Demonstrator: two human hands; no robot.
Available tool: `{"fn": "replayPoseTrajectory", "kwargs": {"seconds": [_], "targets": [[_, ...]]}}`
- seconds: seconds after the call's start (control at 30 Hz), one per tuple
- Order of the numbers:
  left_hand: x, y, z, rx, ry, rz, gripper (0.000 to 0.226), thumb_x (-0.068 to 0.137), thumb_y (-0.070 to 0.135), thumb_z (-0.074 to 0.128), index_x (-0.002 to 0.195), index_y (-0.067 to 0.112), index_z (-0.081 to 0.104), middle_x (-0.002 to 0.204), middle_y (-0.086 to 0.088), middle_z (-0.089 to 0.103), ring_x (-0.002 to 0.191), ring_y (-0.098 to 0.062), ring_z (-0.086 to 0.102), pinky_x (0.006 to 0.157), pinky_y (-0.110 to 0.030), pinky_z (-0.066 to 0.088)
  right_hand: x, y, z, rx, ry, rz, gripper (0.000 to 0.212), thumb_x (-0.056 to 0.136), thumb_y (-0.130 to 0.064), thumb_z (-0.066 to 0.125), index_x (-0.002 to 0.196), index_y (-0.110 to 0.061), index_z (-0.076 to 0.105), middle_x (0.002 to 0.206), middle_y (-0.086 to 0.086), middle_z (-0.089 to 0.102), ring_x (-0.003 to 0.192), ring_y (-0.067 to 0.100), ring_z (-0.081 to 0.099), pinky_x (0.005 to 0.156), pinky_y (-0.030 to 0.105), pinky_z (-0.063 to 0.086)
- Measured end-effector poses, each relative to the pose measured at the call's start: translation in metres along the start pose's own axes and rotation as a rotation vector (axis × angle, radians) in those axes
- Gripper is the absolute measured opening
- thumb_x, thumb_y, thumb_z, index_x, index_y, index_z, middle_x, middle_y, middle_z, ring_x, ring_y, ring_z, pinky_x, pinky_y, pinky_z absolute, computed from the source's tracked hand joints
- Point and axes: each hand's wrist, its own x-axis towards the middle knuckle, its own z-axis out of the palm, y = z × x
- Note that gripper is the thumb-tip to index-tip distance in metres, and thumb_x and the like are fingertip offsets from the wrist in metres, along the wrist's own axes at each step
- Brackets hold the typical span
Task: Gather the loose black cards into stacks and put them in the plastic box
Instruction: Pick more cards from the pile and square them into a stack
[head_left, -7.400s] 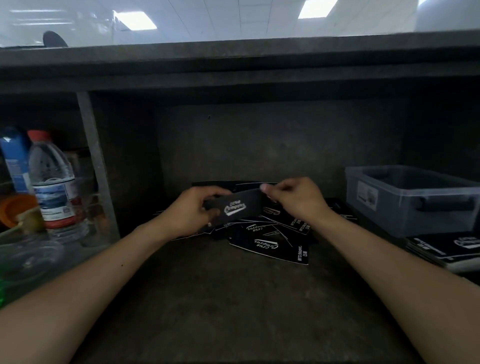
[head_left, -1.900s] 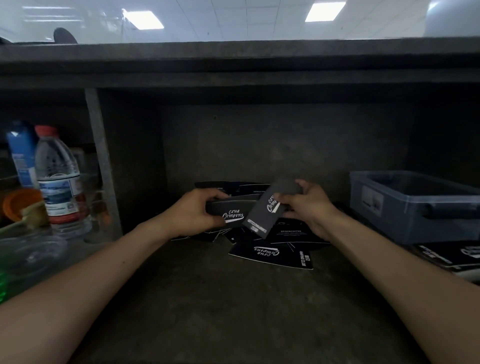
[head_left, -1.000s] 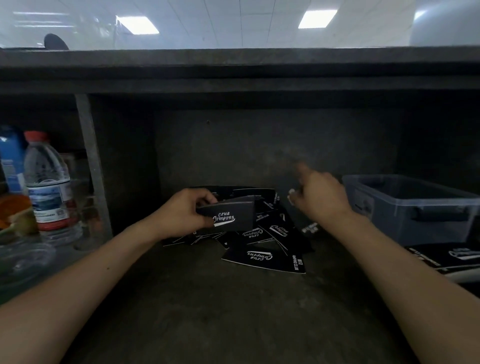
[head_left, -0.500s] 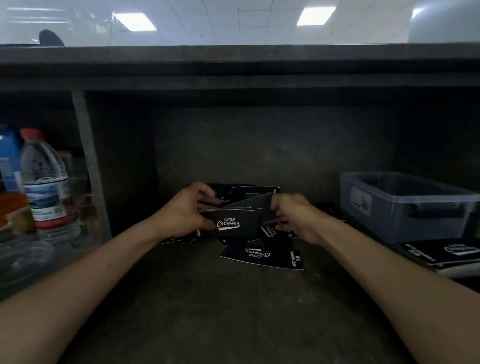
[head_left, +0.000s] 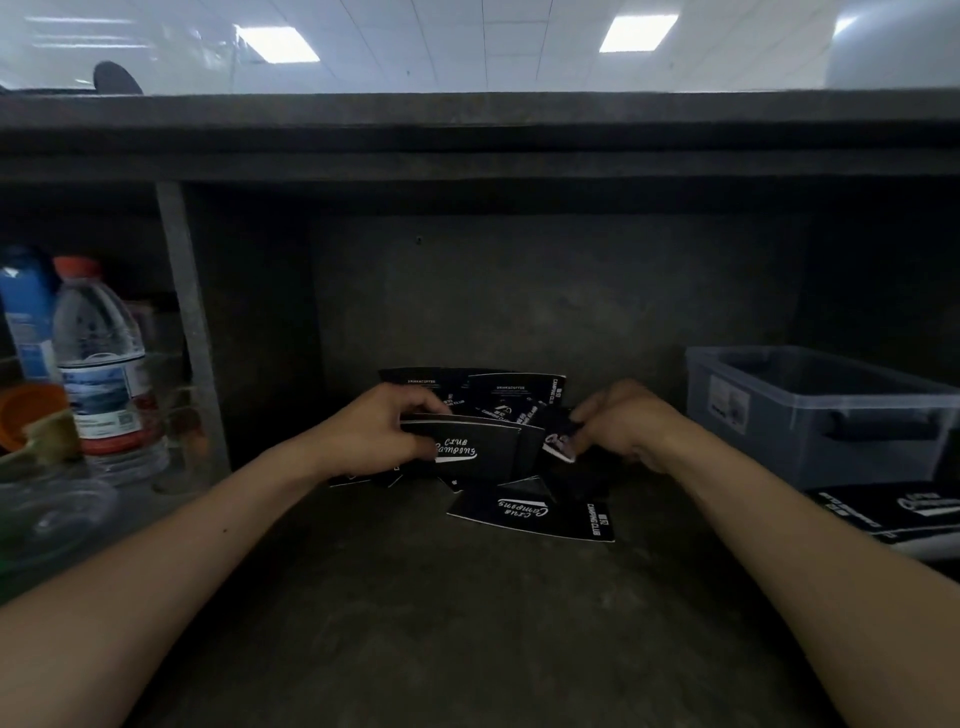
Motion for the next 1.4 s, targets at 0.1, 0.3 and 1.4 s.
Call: {"fn": "replayPoseTrajectory", "kwargs": {"seconds": [0.1, 0.3, 1.4], "targets": [[0.001, 0.001, 0.002, 0.011, 0.051, -0.008, 0.027, 0.079, 0.012, 0.08, 0.1, 0.023, 0.068, 0.102, 0.002, 0.072, 0.094, -0.012, 0.069, 0.09, -0.039, 0.057, 0.001, -0.001, -0.001, 0.364, 0.144, -0.174, 0.028, 0.075, 0.0, 0.081, 0.099, -0.011, 0.073, 0.099, 0.007, 0.074, 0.091, 0.017, 0.069, 0.072, 0.02, 0.054], [0.002, -0.002, 0.006, -0.054, 0.077, 0.017, 0.068, 0.073, 0.009, 0.086, 0.13, 0.028, 0.052, 0.115, 0.004, 0.065, 0.105, -0.01, 0.065, 0.094, -0.03, 0.055, -0.008, -0.009, 0.015, 0.431, -0.229, -0.298, 0.023, 0.098, -0.007, 0.053, 0.105, -0.019, 0.071, 0.099, -0.002, 0.077, 0.097, 0.014, 0.071, 0.086, 0.029, 0.056], [-0.007, 0.008, 0.007, -0.094, 0.028, 0.136, 0.044, 0.078, -0.003, 0.078, 0.118, 0.014, 0.068, 0.113, -0.003, 0.073, 0.106, -0.01, 0.069, 0.094, -0.023, 0.055, -0.008, -0.009, 0.017, 0.85, -0.309, -0.151, 0.03, 0.09, -0.004, 0.046, 0.108, -0.007, 0.07, 0.104, 0.015, 0.075, 0.099, 0.029, 0.071, 0.078, 0.04, 0.057]]}}
